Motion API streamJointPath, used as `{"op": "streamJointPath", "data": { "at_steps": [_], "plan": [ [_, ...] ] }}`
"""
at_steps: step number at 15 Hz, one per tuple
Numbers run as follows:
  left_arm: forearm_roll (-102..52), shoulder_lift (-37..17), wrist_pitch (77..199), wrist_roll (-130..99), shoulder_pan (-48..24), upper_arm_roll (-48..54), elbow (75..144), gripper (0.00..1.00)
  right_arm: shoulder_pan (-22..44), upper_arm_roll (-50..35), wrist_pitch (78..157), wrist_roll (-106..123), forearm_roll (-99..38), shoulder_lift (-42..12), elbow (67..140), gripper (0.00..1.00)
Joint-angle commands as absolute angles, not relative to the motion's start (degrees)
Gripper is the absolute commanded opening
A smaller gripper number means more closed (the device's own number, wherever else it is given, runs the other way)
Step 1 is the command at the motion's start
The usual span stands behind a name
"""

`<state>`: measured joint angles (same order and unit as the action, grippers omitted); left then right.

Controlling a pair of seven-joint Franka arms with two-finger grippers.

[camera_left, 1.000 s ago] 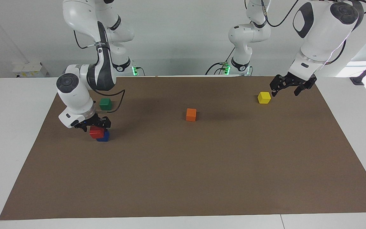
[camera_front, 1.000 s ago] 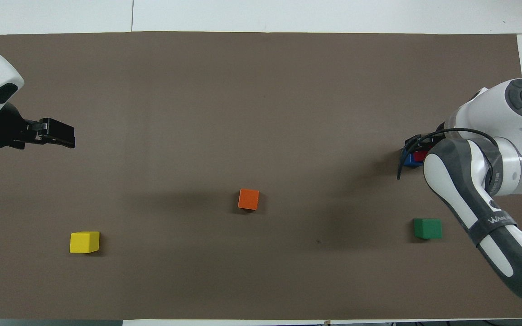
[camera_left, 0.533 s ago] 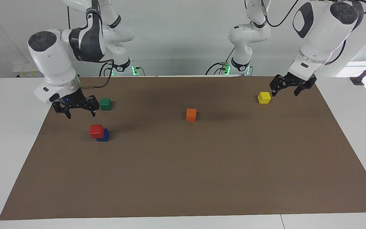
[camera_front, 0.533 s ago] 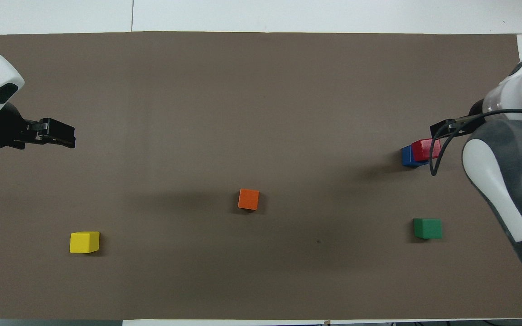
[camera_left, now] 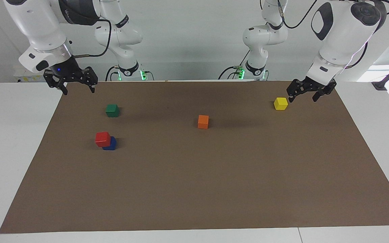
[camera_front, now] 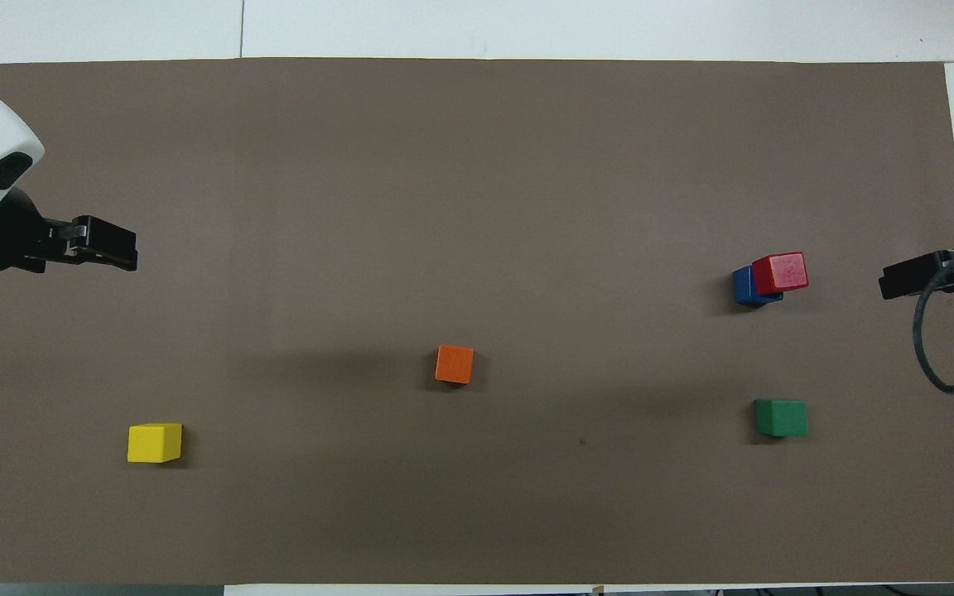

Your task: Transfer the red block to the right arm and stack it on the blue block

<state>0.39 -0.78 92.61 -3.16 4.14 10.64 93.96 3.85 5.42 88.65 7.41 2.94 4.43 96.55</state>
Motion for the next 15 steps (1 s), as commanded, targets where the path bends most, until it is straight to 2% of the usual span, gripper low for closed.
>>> {"op": "streamJointPath", "data": {
  "at_steps": [1,4,7,15],
  "plan": [
    [-0.4,0.0,92.0,-2.3,4.7,10.8,94.0,1.0,2.2,5.3,89.5,8.4,1.7,4.4,96.9,1.0],
    [-0.4,0.2,91.5,-2.7,4.6,10.8,93.3,1.0,2.1,5.2,93.4,8.5,1.5,3.3,95.9,1.0],
    [-0.4,1.8,89.9,-2.7,4.6,10.8,93.2,1.0,1.3,4.7,90.2,8.4,-0.3,0.4,90.7,1.0],
    [-0.4,3.3,89.8,-2.8,4.7,10.9,94.1,1.0,0.2,4.8,86.8,7.7,-2.5,1.0,91.1,1.0]
  ]
}}
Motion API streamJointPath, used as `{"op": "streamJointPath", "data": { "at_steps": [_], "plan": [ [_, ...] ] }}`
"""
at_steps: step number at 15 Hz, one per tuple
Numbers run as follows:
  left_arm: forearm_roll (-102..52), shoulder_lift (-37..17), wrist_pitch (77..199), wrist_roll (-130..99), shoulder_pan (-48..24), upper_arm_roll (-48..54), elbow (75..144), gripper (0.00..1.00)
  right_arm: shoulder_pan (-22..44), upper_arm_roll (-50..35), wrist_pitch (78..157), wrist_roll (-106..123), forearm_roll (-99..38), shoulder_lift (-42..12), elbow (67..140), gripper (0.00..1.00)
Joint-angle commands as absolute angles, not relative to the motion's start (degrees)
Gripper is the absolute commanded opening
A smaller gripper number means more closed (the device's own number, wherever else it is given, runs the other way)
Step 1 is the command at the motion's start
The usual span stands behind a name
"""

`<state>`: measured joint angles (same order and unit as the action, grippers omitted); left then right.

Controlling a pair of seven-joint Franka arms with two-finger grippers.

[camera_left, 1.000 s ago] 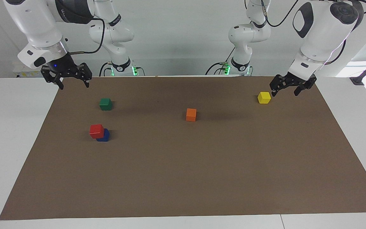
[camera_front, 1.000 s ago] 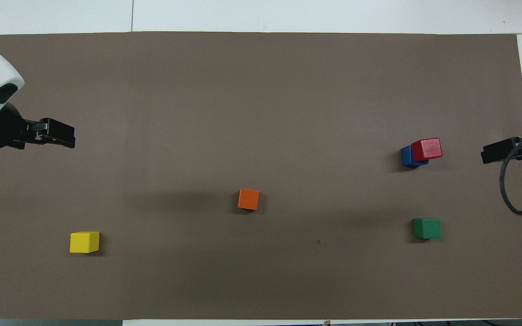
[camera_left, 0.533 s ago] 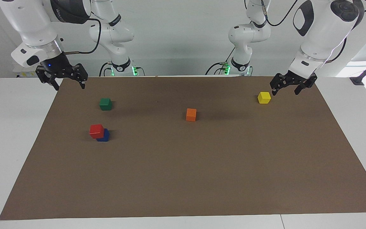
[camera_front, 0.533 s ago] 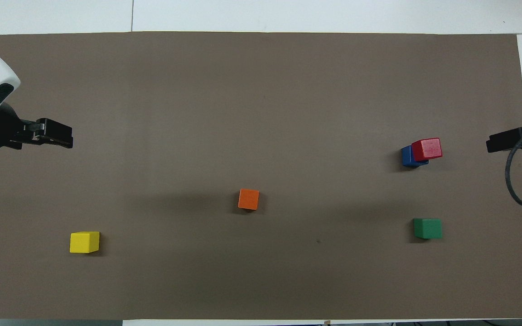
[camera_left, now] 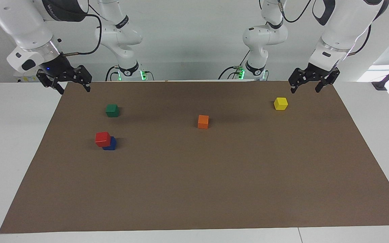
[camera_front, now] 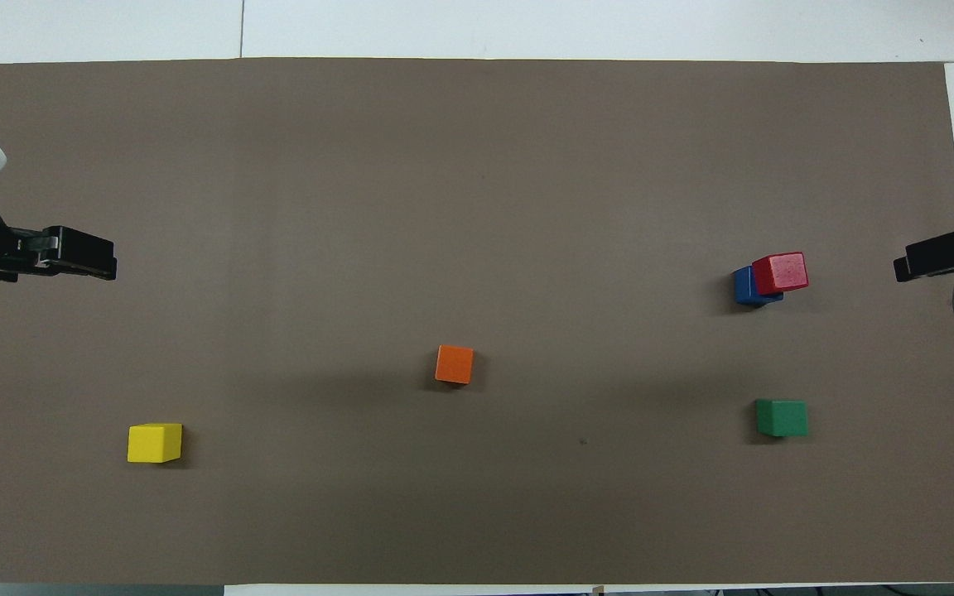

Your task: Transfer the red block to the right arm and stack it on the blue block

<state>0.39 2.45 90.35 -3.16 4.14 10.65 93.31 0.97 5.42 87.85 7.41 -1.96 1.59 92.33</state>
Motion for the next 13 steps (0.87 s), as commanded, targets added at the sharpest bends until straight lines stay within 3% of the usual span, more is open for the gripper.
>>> {"op": "streamJointPath", "data": {
  "at_steps": [1,13],
  "plan": [
    [-0.4,3.3,89.8,-2.8,4.7,10.9,94.1,1.0,0.2,4.8,87.1,7.7,-2.3,1.0,91.1,1.0],
    [-0.4,3.7,90.1,-2.9,4.9,10.9,94.8,1.0,0.6,4.7,87.4,7.7,0.4,1.1,91.3,1.0]
  ]
}}
